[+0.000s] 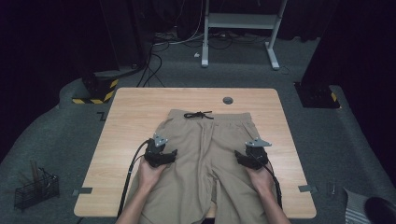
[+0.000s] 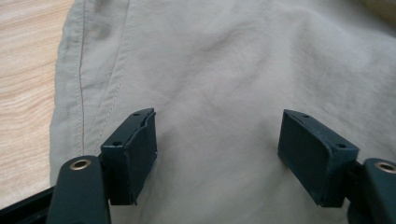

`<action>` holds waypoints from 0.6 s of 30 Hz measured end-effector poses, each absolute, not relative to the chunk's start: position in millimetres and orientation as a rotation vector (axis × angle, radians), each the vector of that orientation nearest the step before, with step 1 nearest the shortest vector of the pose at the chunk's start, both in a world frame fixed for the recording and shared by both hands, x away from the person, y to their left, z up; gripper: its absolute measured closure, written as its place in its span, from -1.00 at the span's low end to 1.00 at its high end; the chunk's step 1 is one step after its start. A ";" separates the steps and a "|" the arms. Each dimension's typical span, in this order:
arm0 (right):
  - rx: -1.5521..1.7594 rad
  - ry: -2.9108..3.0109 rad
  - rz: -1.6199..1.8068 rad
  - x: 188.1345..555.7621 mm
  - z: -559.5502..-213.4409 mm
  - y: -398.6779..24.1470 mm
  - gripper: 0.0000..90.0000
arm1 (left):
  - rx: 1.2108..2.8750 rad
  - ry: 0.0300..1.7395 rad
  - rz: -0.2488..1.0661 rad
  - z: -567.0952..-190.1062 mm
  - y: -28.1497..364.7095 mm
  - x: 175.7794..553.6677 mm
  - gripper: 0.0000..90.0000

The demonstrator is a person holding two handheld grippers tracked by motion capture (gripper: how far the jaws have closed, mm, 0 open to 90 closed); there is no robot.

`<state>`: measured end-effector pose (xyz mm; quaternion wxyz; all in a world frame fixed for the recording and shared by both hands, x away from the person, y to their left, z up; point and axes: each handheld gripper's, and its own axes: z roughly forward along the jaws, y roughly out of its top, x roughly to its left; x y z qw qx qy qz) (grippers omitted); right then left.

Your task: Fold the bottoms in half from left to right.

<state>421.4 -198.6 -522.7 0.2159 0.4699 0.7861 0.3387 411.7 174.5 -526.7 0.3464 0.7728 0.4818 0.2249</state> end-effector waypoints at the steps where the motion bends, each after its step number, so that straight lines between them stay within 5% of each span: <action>1: 1.307 2.179 0.940 420.0 -522.6 -198.5 -0.06 | 2.009 1.246 0.582 -526.7 174.5 409.7 -0.38; 18: 1.254 2.224 0.963 374.7 -522.7 -206.8 -0.07 | 2.003 1.223 0.558 -526.3 174.7 350.4 -0.29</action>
